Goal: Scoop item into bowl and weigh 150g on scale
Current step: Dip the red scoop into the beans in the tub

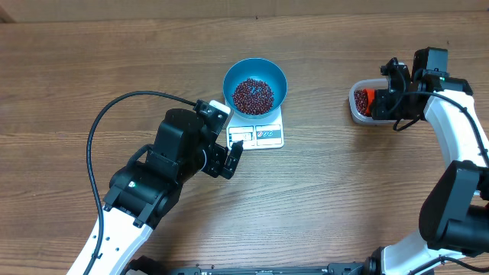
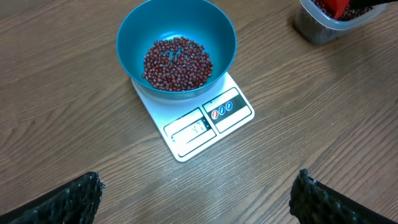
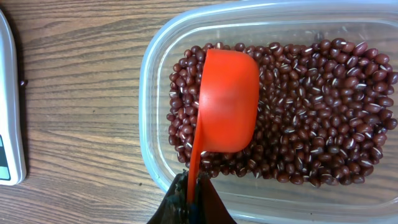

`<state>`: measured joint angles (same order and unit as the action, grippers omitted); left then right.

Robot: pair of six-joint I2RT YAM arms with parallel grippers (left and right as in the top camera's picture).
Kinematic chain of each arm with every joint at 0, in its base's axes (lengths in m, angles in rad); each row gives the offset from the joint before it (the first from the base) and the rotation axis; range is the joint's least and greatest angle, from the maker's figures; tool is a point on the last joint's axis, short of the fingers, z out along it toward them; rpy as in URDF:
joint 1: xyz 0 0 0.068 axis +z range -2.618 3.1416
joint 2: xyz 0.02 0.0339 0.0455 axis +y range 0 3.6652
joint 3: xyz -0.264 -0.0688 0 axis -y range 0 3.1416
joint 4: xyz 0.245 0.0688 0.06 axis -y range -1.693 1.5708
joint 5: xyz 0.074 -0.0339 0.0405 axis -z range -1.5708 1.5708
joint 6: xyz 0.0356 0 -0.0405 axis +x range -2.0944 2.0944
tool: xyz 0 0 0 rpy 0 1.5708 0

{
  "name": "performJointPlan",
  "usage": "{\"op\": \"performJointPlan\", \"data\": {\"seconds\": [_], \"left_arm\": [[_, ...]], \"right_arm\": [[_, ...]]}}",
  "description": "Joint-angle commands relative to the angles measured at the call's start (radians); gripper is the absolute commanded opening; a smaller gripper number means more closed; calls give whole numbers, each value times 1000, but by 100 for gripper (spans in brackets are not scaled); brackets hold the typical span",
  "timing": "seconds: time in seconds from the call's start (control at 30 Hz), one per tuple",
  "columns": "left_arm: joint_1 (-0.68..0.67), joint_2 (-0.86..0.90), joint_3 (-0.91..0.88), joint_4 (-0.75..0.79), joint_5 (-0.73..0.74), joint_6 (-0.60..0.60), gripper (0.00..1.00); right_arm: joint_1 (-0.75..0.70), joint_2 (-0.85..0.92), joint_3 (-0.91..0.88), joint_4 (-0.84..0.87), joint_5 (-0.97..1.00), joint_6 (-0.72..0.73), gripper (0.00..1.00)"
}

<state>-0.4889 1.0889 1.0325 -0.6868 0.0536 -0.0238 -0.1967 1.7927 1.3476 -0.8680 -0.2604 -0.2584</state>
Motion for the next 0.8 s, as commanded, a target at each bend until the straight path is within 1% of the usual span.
{"op": "performJointPlan", "data": {"seconds": [0.0, 0.27, 0.4, 0.53, 0.77], "left_arm": [[5, 3, -2, 2, 14, -10, 100], [5, 3, -2, 2, 14, -10, 100], [5, 3, -2, 2, 14, -10, 99], [5, 3, -2, 3, 14, -10, 100], [5, 3, -2, 2, 14, -10, 100]], "right_arm": [[-2, 6, -13, 3, -41, -3, 4], [-10, 6, -13, 10, -41, -1, 4], [-35, 6, -13, 12, -42, 27, 4], [-64, 6, -13, 10, -82, 26, 4], [-87, 23, -19, 15, -75, 21, 4]]}}
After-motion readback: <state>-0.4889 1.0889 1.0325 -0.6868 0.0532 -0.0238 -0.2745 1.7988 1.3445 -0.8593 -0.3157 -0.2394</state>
